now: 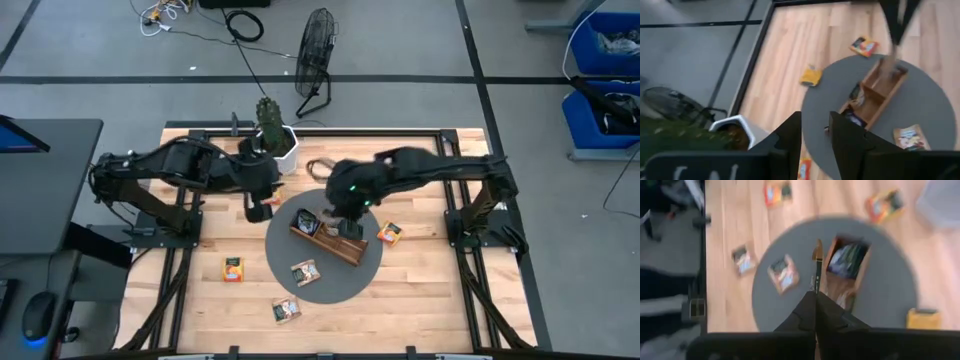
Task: Pick & Place Tea
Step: Put the brown tea bag into the middle section of the wooden organizer
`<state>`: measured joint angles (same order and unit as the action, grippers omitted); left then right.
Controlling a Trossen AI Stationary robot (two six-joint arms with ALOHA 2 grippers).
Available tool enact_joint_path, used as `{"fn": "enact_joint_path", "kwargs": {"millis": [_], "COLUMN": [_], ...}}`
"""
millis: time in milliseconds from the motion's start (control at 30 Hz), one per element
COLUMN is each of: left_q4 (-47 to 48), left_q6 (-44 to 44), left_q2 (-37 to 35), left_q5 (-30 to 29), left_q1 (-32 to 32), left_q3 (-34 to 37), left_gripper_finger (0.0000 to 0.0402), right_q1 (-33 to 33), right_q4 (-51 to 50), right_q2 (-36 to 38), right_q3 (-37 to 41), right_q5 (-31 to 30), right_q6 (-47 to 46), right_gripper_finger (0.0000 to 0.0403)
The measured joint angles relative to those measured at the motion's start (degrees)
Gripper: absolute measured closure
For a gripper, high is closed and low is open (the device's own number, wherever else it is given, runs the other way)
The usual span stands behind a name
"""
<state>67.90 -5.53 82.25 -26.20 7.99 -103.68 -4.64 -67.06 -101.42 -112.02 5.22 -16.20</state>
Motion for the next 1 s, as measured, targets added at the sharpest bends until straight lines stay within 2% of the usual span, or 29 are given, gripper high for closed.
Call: {"fn": "enact_joint_path", "kwargs": {"millis": [267, 500, 767, 1000], "left_q4": [0.0, 0.0, 0.0, -0.2], "left_q6": [-1.4, -1.3, -0.5, 0.1], "left_q2": [-2.0, -2.4, -2.4, -2.4], "left_q5": [-6.5, -7.3, -7.3, -7.3], "left_q1": [0.0, 0.0, -0.2, -0.2], "left_q3": [0.0, 0.0, 0.0, 0.0], "left_gripper_finger": [0.0302, 0.0303, 0.0303, 0.0303], "right_q1": [0.0, -0.3, 0.1, 1.3], "right_q4": [8.8, 17.7, 23.2, 26.9], "right_q2": [-2.4, -2.5, -2.4, -2.4], "right_q3": [13.4, 23.6, 28.7, 32.1], "right_q5": [-1.8, 0.9, -3.2, -3.2], "right_q6": [-5.8, -9.8, -11.1, -11.3], "right_gripper_finger": [0.0403, 0.0403, 0.0403, 0.0403]}}
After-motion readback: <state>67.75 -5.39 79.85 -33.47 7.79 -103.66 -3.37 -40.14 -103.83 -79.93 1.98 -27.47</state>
